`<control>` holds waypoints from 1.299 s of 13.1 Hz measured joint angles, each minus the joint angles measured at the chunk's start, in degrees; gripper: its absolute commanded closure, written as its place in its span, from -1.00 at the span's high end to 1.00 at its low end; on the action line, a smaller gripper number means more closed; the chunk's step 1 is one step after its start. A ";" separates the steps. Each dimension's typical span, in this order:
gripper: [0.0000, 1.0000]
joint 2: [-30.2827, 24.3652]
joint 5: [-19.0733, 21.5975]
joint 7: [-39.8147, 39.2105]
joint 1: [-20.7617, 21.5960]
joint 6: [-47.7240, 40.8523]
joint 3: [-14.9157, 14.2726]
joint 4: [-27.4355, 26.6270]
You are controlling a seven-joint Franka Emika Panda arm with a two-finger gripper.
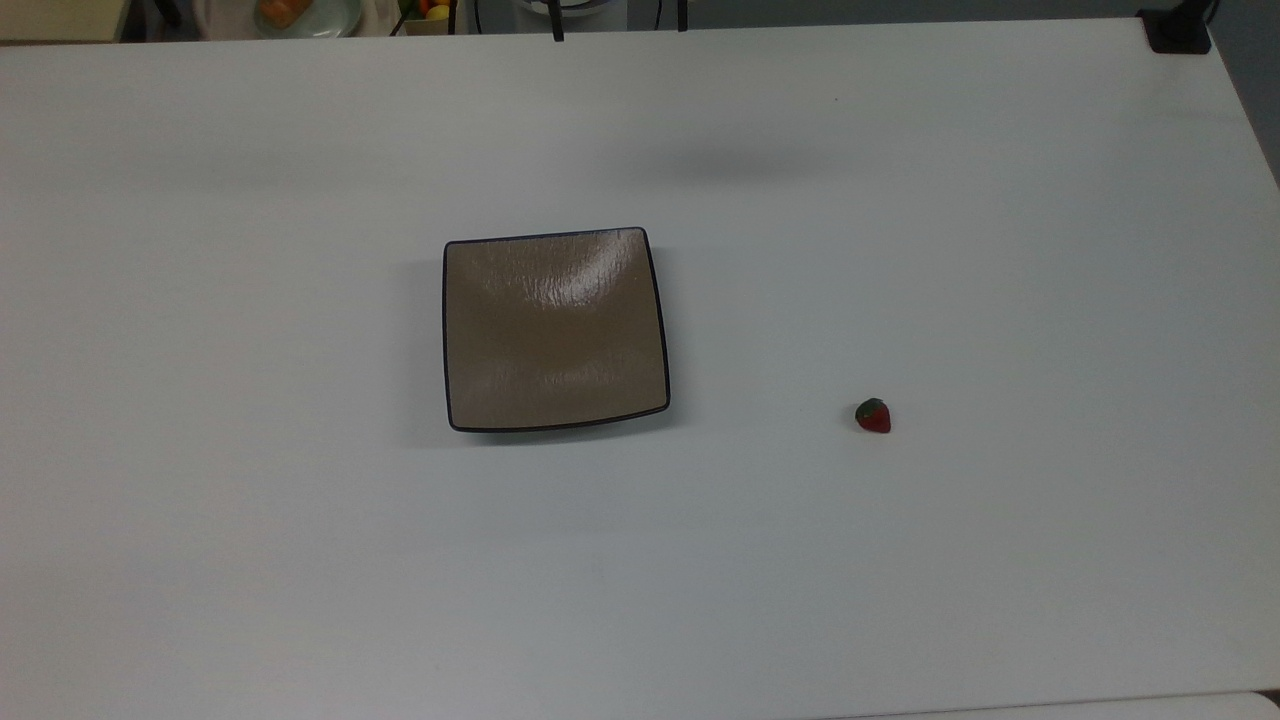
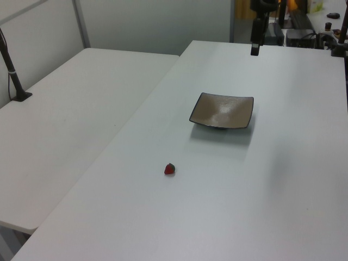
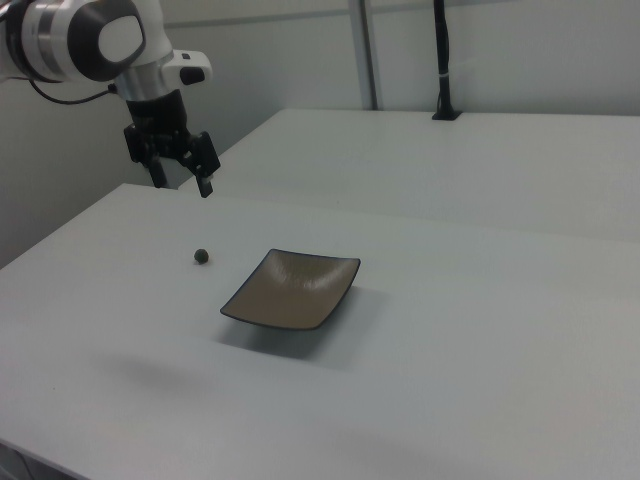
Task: Strawberries on a ceramic plate
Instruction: 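Move the open gripper over the table toward the red strawberry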
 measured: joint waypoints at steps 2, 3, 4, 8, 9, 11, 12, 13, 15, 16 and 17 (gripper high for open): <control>1.00 0.04 0.00 0.00 0.04 0.07 0.02 -0.06; 1.00 0.14 0.00 0.00 0.14 0.07 0.13 -0.19; 1.00 0.32 0.00 0.00 0.27 0.23 0.28 -0.39; 1.00 0.60 0.00 0.00 0.48 1.73 0.34 -0.79; 1.00 0.63 0.00 0.00 0.49 1.74 0.34 -0.80; 1.00 1.01 0.00 0.00 0.61 1.75 0.37 -0.85; 1.00 1.48 0.00 0.00 0.85 1.82 0.46 -0.83; 1.00 2.06 0.05 0.00 1.22 2.27 0.56 -0.82; 1.00 4.46 0.10 0.01 2.46 8.02 0.79 -0.83; 1.00 5.85 0.19 0.01 2.64 10.86 1.32 -0.82; 1.00 7.27 0.21 0.02 2.75 13.07 2.12 -0.80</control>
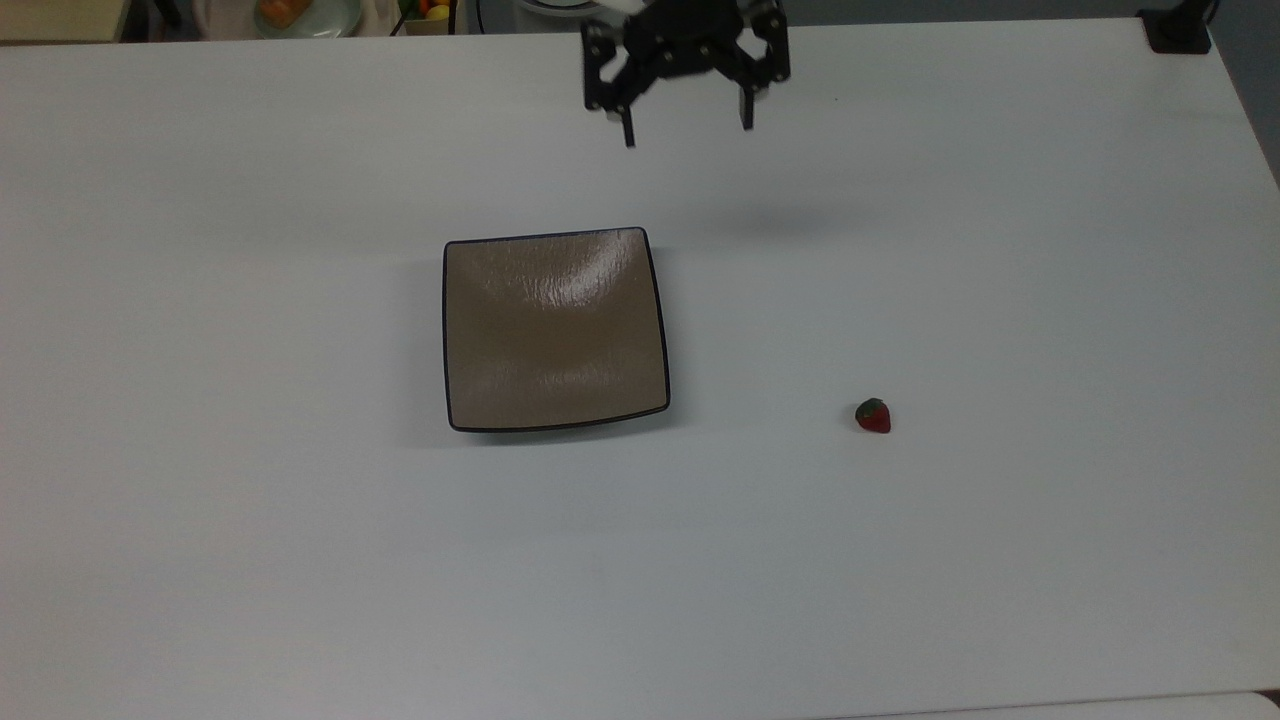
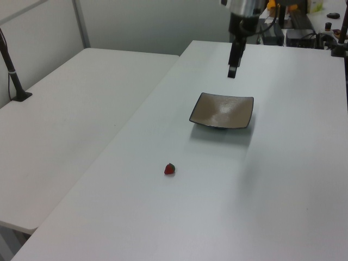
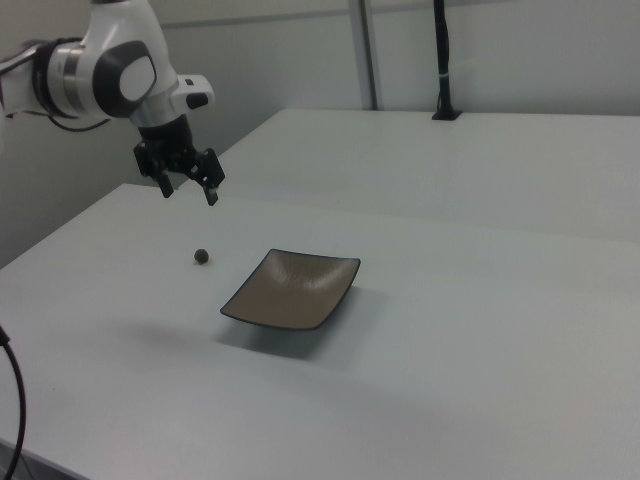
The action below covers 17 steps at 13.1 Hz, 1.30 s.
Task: Strawberries on a ceramic plate
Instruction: 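Move the open gripper over the table toward the red strawberry, then lower the gripper down around the red strawberry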
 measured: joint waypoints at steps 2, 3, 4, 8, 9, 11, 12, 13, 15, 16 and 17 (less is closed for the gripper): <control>1.00 2.07 0.11 0.03 0.17 2.98 0.73 0.11; 1.00 2.84 0.51 0.03 0.17 4.09 0.92 0.28; 1.00 4.15 1.05 0.03 0.17 4.69 1.05 1.21; 1.00 8.02 1.45 0.84 0.53 4.70 1.64 4.15; 1.00 9.24 1.45 1.53 1.12 4.71 1.74 4.83; 1.00 12.85 1.45 3.36 3.05 5.41 1.78 6.92; 1.00 14.28 1.45 4.04 3.66 6.72 1.79 7.64; 1.00 16.17 1.45 4.72 4.39 9.27 1.80 8.17; 1.00 18.68 1.45 5.58 5.26 12.55 1.80 8.50; 1.00 20.19 1.45 5.78 5.79 14.89 1.81 8.58; 1.00 21.14 1.45 5.84 6.13 16.74 1.81 8.61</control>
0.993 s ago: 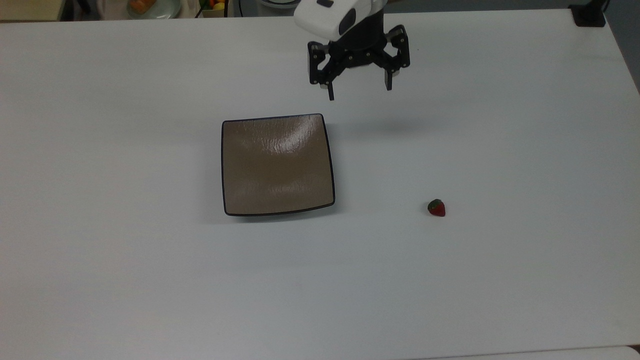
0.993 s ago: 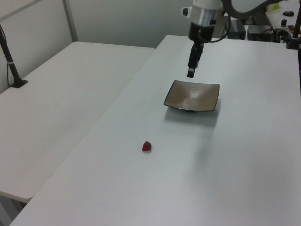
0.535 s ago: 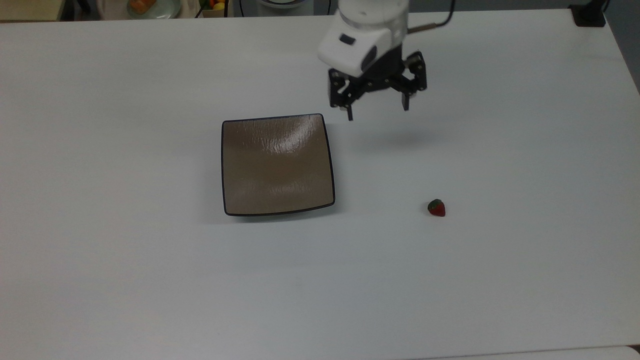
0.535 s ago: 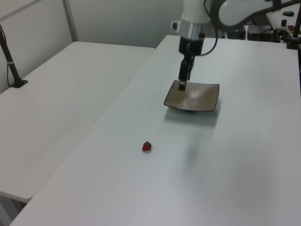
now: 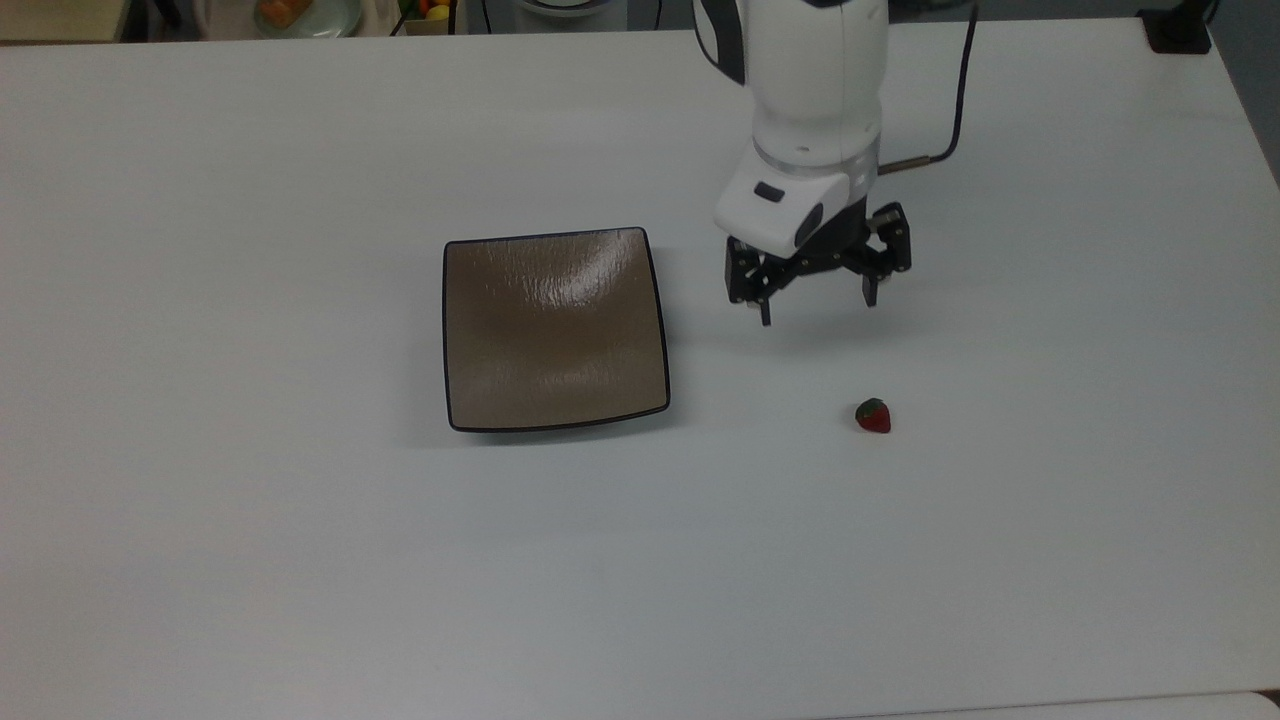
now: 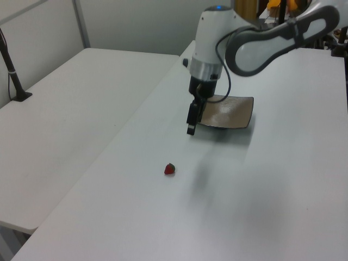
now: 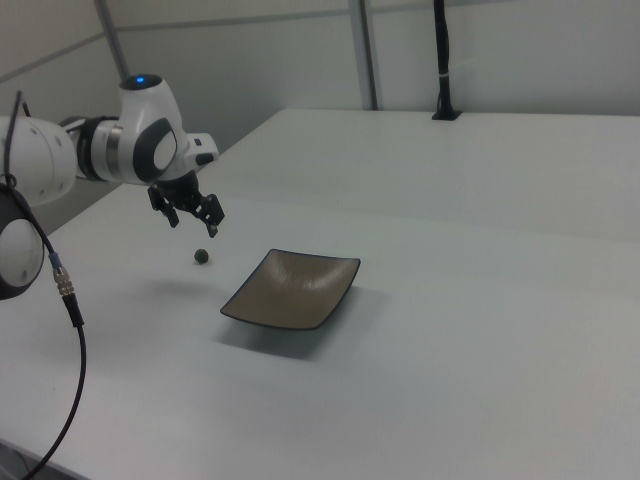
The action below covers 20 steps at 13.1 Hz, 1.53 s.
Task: Strawberries on a ceramic plate
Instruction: 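Lower the gripper down around the red strawberry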
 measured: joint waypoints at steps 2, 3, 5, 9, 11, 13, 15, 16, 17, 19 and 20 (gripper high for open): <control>1.00 1.56 -0.06 0.03 0.40 4.11 0.00 0.01; 1.00 2.27 -0.09 0.03 0.50 5.76 0.00 0.02; 1.00 3.71 -0.37 0.03 0.99 7.77 0.01 0.03; 1.00 7.51 -3.71 0.17 2.42 12.59 0.02 0.05; 1.00 9.00 -3.90 0.22 3.04 15.02 0.02 0.08; 1.00 9.97 -3.94 0.31 3.37 17.51 0.02 0.08; 1.00 10.79 -3.95 0.33 3.46 19.67 0.02 0.09; 1.00 11.17 -3.95 0.33 3.51 20.44 0.02 0.10; 1.00 11.59 -3.95 0.33 3.59 21.26 0.02 0.10; 1.00 12.47 -3.95 0.33 3.76 23.56 0.02 0.10; 1.00 12.97 -3.95 0.33 3.89 24.94 0.02 0.10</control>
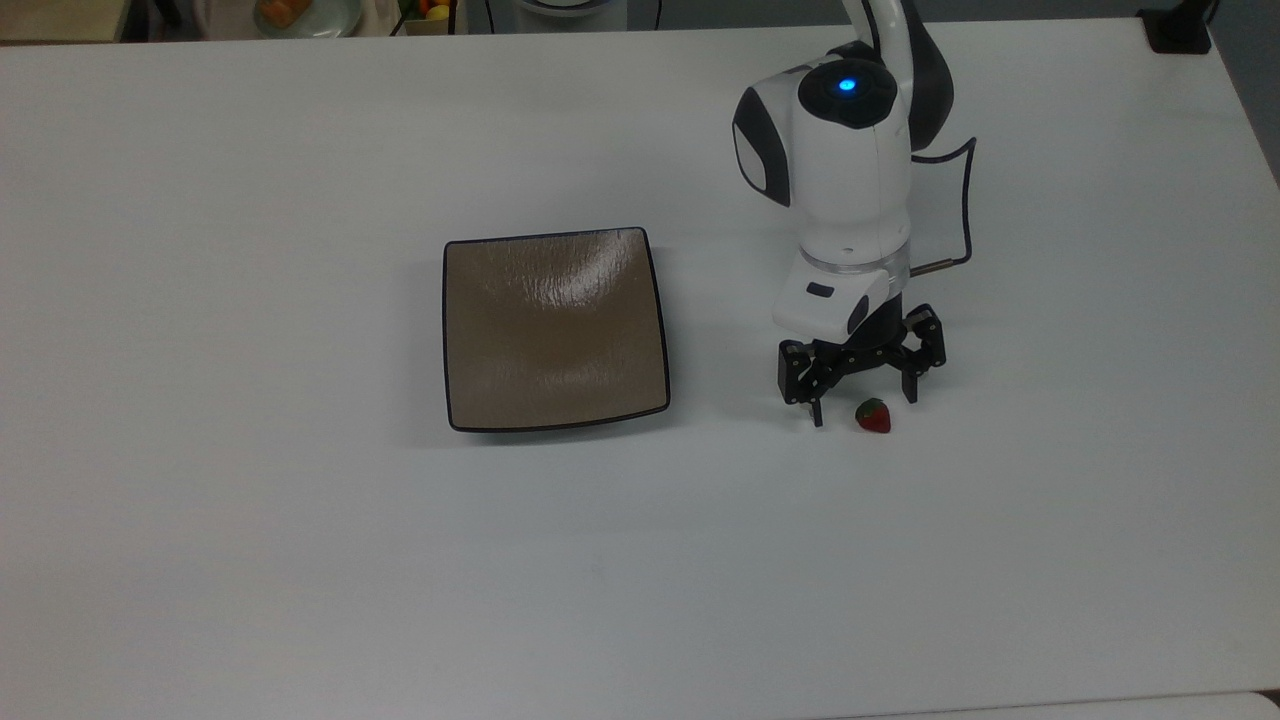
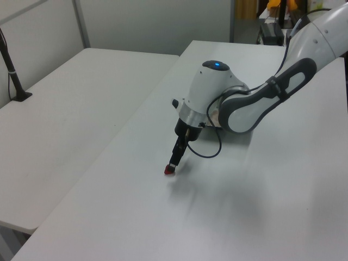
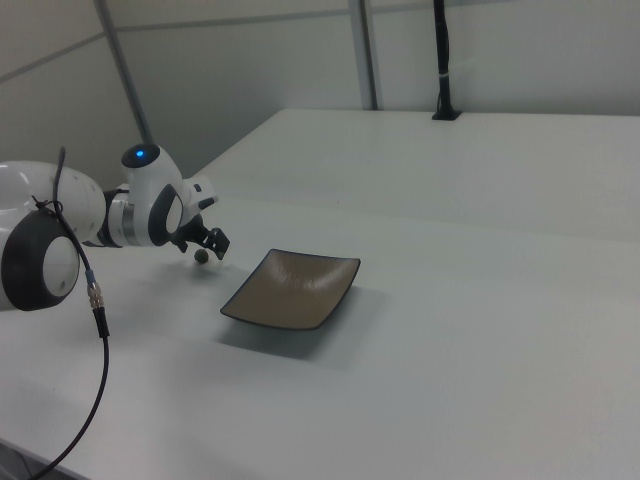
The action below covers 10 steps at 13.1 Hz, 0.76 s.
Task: Strawberries on a ceramic plate
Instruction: 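Lower the gripper down around the red strawberry, then close the gripper on the strawberry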
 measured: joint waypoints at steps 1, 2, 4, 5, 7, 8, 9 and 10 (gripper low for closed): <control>1.00 0.51 0.00 0.00 0.14 1.13 0.00 0.01; 0.99 1.25 -0.09 0.01 0.33 2.52 0.00 0.02; 0.59 1.94 -1.62 0.21 0.51 3.45 0.00 0.08; 0.29 1.98 -2.48 0.23 0.53 3.47 0.00 0.15; -0.20 1.98 -5.48 0.36 0.53 3.47 0.00 0.50; -0.34 1.98 -6.22 0.38 0.53 3.47 0.00 0.56; -0.38 1.97 -6.61 0.38 0.53 3.47 0.00 0.64; -0.46 1.97 -6.80 0.38 0.53 3.47 0.00 0.74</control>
